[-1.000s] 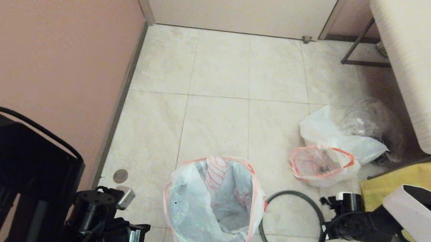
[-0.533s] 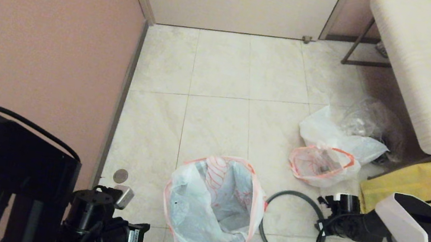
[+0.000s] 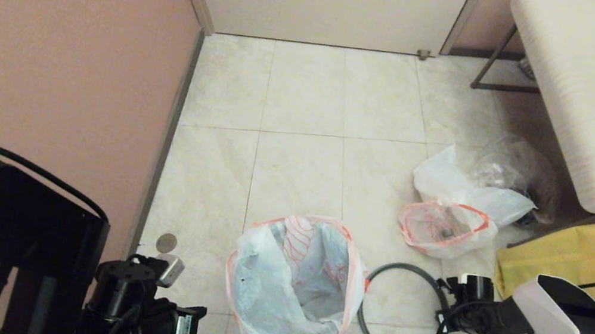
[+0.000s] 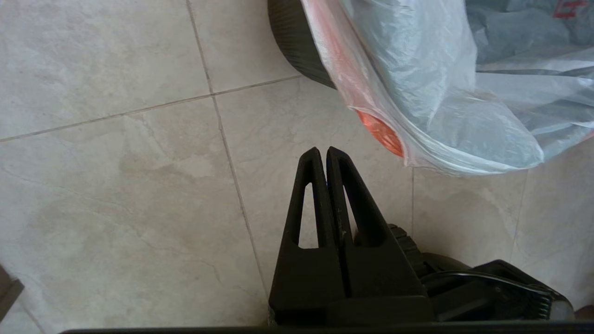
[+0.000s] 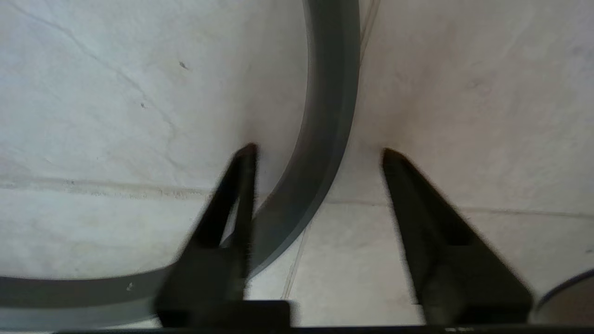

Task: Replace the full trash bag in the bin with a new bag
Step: Place the trash can ring on the trash can

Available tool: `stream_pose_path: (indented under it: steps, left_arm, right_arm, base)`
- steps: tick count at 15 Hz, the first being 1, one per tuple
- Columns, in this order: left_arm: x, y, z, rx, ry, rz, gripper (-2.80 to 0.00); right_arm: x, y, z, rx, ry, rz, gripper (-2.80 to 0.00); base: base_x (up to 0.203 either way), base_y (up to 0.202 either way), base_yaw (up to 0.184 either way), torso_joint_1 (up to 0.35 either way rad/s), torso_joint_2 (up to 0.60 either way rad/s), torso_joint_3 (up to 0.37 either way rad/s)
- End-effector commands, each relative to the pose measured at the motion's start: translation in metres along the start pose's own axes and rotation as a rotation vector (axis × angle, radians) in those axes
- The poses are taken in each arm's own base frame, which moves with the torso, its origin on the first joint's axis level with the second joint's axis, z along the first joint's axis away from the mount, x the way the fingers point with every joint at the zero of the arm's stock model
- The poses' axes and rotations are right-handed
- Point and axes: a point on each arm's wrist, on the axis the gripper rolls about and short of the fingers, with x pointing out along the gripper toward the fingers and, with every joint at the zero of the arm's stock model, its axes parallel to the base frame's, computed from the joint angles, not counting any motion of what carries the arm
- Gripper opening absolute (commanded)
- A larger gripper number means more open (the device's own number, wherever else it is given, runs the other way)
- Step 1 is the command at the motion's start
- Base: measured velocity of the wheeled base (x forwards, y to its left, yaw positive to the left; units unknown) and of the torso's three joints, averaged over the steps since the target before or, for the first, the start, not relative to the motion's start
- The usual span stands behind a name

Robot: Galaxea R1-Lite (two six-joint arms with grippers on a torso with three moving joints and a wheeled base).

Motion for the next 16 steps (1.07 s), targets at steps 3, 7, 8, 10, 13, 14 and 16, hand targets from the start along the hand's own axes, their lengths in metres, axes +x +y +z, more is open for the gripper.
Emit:
stream_pose_path:
  steps: [3, 7, 8, 10, 13, 14, 16]
  left_arm:
    - [0.0, 0.0, 0.001, -0.001, -0.011, -0.001, -2.8]
    - [0.0, 0.0, 0.001, -0.001, -0.01, -0.001, -2.8]
    - [0.0, -0.001, 0.001, 0.0, -0.009, -0.002, -2.8]
    - [0.0, -0.001, 0.001, 0.001, -0.008, -0.004, -2.8]
    - [-0.001, -0.002, -0.001, 0.003, 0.0, -0.005, -2.8]
    - [-0.001, -0.002, -0.001, 0.004, 0.0, -0.007, -2.8]
    - [-0.003, -0.003, 0.0, 0.006, -0.005, -0.011, -2.8]
  right_arm:
    - [0.002, 0.002, -0.004, -0.004, 0.026, 0.003, -2.8]
    - [-0.012, -0.003, 0.004, 0.006, 0.034, -0.034, -2.8]
    - [-0.023, -0.005, 0.006, 0.013, 0.043, -0.039, -2.8]
    - [-0.064, -0.007, 0.017, 0.033, 0.049, -0.04, -2.8]
    - [-0.13, -0.007, 0.029, 0.043, 0.033, -0.05, -2.8]
    - [-0.149, -0.006, 0.032, 0.041, 0.02, -0.061, -2.8]
    - [-0.189, -0.005, 0.039, 0.037, -0.014, -0.092, -2.8]
  base:
    - [0.0, 0.0, 0.0, 0.0, 0.0, 0.0]
    - [0.0, 0.0, 0.0, 0.0, 0.0, 0.0]
    - [0.0, 0.0, 0.0, 0.0, 0.0, 0.0]
    - [0.0, 0.0, 0.0, 0.0, 0.0, 0.0]
    - [0.0, 0.0, 0.0, 0.0, 0.0, 0.0]
    - [0.0, 0.0, 0.0, 0.0, 0.0, 0.0]
    - [0.0, 0.0, 0.0, 0.0, 0.0, 0.0]
